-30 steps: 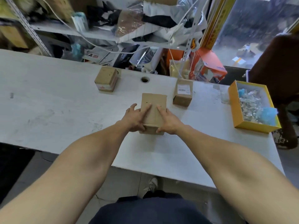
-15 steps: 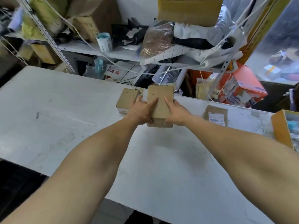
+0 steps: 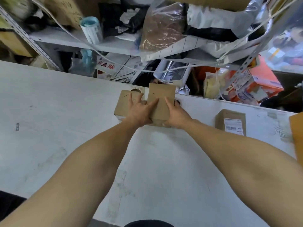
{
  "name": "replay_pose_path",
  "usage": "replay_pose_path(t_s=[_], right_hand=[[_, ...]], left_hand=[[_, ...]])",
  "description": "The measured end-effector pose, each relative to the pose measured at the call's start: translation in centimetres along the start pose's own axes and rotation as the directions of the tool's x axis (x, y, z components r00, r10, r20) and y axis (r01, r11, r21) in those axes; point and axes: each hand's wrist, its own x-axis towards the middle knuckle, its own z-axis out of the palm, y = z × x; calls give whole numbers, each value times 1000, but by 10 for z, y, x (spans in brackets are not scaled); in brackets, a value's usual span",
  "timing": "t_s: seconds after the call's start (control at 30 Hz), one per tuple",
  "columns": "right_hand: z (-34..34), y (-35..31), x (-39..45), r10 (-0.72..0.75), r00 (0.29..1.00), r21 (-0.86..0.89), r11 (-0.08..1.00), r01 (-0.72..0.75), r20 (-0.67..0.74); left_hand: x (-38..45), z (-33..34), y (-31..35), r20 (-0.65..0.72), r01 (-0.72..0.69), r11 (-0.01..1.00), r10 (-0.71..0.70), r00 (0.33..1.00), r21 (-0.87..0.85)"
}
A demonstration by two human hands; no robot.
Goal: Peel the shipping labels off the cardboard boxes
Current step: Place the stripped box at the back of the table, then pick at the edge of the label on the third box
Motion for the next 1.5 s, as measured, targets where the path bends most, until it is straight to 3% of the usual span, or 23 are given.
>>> replay_pose_path(t_s=[0.13,0.3,0.53,0.7,0.9,1.03,1.3,1.5], right_hand=[[-11,1,-11,-4,999,-18,1000,5,44],[-41,25,-48,36,992,-57,997,-43,-117],[-72,128,-128,260,941,-101,953,-286,-217],[-55,182,-162,404,902,69,915,-399,-149],[-28,210,-161,324,941,81,945,-317,-100],[-31,204,-156,286,944,117,956,-269,-166],[0,137,-204,191,917,228,967,-114,-349],[74,80,-248,133,927,246,968,-46,-351]], left_hand=[[-6,-7,11,7,9,1000,-9,1000,-18],[-9,-34,54,-87,-55,998,53,995,-27],[5,-31,173,-22,-177,983,176,984,-39],[5,0,237,34,-229,963,236,971,-141],[13,20,274,18,-182,885,209,978,-428],[8,25,273,-48,-76,796,59,997,-600],[-75,29,231,-200,-84,706,-83,976,-703],[-169,69,191,-174,-38,672,-136,975,-739]])
